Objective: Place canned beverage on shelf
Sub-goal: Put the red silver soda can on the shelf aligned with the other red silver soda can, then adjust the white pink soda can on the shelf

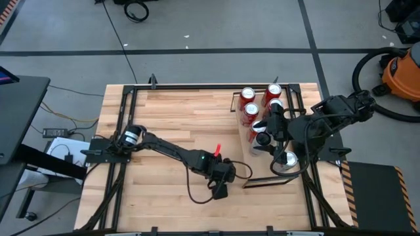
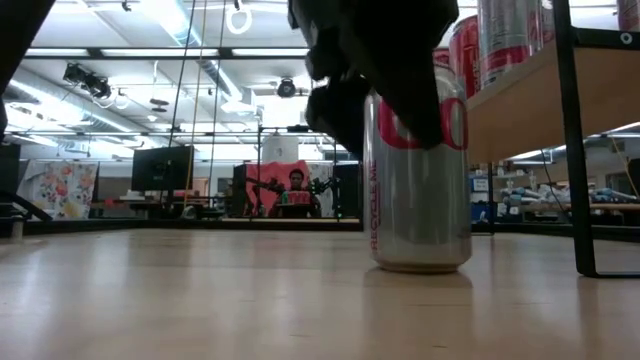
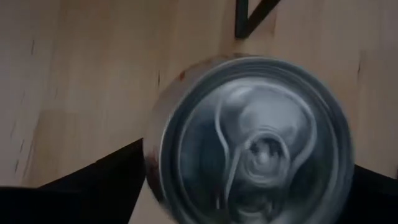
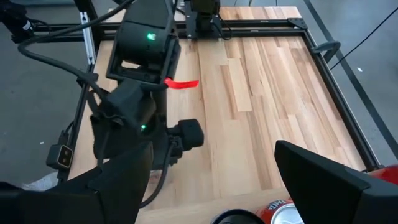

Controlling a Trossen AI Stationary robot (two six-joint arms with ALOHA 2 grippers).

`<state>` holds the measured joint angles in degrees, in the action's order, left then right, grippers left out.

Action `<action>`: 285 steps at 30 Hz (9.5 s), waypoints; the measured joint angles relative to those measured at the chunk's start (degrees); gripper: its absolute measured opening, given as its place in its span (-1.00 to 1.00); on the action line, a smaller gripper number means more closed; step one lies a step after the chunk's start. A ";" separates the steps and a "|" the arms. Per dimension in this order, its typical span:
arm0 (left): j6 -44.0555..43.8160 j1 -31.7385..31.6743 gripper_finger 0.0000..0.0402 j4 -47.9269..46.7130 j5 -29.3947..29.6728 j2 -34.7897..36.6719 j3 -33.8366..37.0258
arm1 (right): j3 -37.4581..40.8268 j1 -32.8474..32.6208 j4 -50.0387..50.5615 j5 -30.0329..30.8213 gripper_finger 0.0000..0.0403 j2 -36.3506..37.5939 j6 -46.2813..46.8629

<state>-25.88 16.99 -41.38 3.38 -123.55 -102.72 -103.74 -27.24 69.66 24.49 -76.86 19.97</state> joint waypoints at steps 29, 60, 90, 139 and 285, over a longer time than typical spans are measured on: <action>2.95 5.85 0.97 -1.13 6.94 11.42 9.68 | 0.00 -0.15 0.82 -0.20 0.73 0.00 4.35; 1.55 2.34 0.97 65.93 4.27 9.78 44.25 | 0.00 2.20 -0.40 2.03 0.73 0.00 10.11; 1.55 2.07 0.59 49.32 7.76 7.24 28.44 | 0.02 3.45 -0.47 1.25 0.73 1.79 7.81; -1.18 -0.35 0.59 41.62 18.09 4.21 3.66 | 0.02 2.47 -5.33 4.94 0.73 10.88 -4.74; -0.46 3.08 0.98 -13.90 29.58 7.56 -32.26 | 3.17 11.47 20.35 -14.21 0.73 5.46 -11.98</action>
<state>-26.34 20.08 -55.28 32.95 -115.99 -134.99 -100.57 -15.77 90.02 10.28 -71.40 7.98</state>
